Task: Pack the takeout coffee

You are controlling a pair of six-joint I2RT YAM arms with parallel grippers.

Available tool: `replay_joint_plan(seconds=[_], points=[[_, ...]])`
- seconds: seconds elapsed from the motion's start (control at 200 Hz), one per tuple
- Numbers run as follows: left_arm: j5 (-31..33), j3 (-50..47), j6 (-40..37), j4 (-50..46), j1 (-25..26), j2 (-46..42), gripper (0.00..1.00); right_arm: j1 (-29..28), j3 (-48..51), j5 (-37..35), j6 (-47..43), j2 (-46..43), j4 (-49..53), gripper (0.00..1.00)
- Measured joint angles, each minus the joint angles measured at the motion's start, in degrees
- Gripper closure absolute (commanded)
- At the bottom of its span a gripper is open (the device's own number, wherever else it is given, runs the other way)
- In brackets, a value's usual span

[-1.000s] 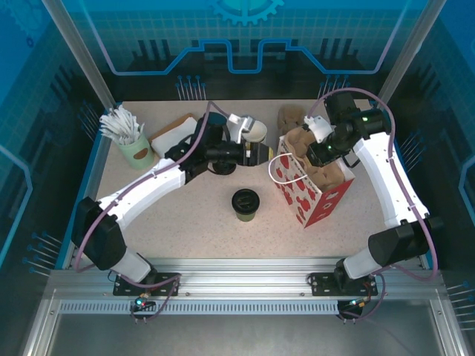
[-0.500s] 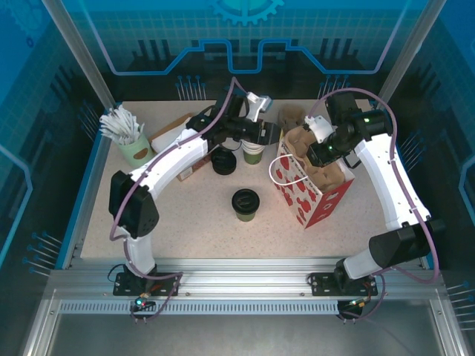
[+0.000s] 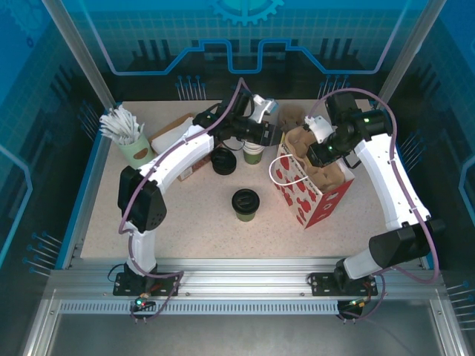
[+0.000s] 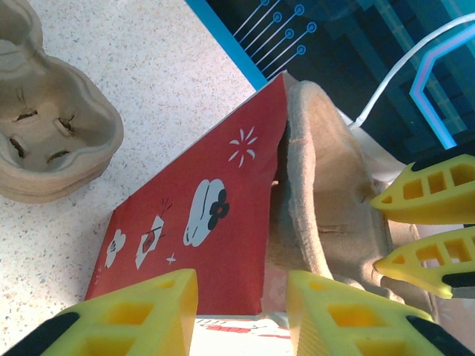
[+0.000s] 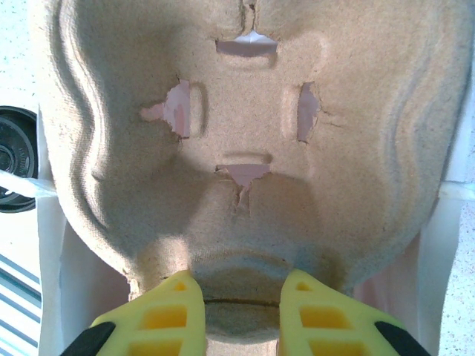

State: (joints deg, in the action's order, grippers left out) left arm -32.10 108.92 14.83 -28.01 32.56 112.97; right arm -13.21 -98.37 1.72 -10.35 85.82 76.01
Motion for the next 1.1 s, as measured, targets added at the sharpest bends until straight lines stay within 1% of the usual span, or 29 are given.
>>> replay_joint_plan(seconds=[0.29, 0.81, 1.101], points=[[-0.3, 0.2, 0.0, -0.2, -0.3, 0.3, 0.69, 0.0, 0.3, 0.0, 0.0, -0.2, 0.0, 0.81], [-0.2, 0.2, 0.0, -0.3, -0.9, 0.3, 0.69, -1.9, 4.0, -0.3, 0.9, -2.1, 0.0, 0.81], [0.3, 0.2, 0.0, -0.3, -0.9, 0.3, 0.69, -1.9, 4.8, -0.8, 1.6, -2.8, -0.2, 0.81]])
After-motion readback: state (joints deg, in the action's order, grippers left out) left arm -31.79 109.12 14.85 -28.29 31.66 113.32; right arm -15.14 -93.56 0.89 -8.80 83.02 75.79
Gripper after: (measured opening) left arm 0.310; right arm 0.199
